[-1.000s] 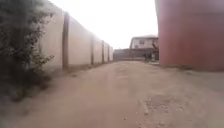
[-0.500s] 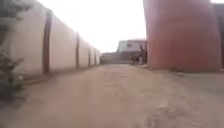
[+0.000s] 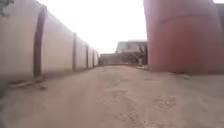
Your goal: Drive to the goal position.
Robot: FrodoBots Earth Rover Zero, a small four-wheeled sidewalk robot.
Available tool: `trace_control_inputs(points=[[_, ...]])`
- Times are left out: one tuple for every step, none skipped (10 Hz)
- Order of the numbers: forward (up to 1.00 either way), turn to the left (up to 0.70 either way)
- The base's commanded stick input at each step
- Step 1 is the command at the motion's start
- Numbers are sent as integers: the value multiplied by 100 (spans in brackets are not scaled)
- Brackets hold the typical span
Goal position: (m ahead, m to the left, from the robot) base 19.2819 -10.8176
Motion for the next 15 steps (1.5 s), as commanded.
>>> trace_control_inputs(points=[[85,1],[85,1],[85,1],[85,1],[85,1],[85,1],[85,1],[85,1],[85,1],[85,1],[85,1],[85,1],[85,1],[85,1],[85,1]])
